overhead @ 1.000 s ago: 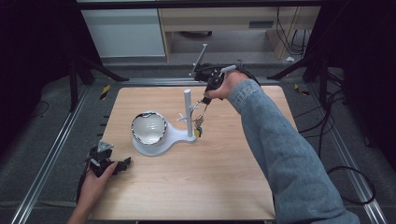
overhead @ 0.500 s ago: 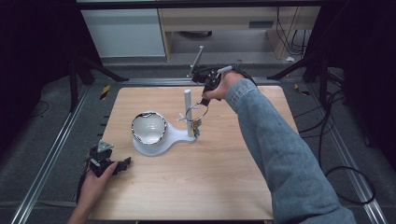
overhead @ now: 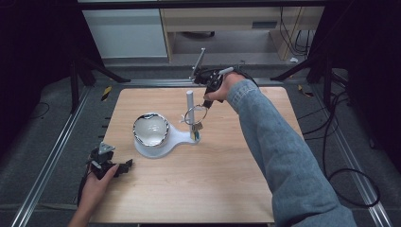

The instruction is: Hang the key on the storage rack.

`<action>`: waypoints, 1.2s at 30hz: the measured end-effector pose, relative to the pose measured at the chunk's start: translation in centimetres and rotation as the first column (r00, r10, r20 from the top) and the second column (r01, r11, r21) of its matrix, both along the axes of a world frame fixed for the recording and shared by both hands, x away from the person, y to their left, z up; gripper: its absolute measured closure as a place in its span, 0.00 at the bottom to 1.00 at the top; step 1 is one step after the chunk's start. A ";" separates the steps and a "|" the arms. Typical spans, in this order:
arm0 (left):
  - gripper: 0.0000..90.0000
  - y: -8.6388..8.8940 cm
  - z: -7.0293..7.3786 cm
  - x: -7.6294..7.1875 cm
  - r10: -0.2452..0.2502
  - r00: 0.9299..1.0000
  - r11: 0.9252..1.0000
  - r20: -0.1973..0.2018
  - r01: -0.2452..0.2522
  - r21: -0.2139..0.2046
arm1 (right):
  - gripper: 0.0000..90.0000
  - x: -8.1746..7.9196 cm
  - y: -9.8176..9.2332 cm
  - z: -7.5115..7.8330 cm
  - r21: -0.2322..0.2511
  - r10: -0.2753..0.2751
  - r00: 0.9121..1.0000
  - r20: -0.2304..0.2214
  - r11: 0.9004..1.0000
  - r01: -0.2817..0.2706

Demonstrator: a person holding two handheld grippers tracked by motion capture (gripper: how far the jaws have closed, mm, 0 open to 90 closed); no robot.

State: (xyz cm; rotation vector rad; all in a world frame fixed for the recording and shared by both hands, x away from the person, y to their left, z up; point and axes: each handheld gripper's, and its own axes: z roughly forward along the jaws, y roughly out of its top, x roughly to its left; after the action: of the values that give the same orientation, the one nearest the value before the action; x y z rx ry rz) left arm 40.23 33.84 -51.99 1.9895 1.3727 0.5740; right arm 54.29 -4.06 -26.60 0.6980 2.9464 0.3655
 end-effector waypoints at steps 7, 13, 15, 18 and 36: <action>0.00 0.0 0.0 0.0 0.000 1.000 1.000 0.000 0.000 0.000 | 0.89 0.0 -1.1 0.4 0.010 -0.023 1.000 0.016 1.000 0.022; 0.00 0.0 0.0 0.0 0.000 1.000 1.000 0.000 0.000 0.000 | 0.80 -0.1 -2.1 0.6 0.033 -0.044 0.997 0.056 0.999 0.042; 0.00 0.0 0.0 0.0 0.000 1.000 1.000 0.000 0.000 0.000 | 0.75 -0.1 -2.4 0.6 0.040 -0.054 0.996 0.069 0.998 0.051; 0.00 0.0 0.0 0.0 0.000 1.000 1.000 0.000 0.000 0.000 | 0.67 -0.1 -2.8 0.5 0.063 -0.067 0.994 0.091 0.996 0.062; 0.00 0.0 0.0 0.0 0.002 1.000 1.000 0.002 -0.002 -0.003 | 0.41 -0.4 -5.2 -0.3 0.140 -0.140 0.972 0.189 0.983 0.115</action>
State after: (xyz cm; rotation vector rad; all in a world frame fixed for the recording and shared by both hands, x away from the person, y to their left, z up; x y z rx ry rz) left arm 40.24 33.82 -52.01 1.9849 1.3735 0.5737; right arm 53.92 -9.24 -26.88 0.8104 2.6928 0.5809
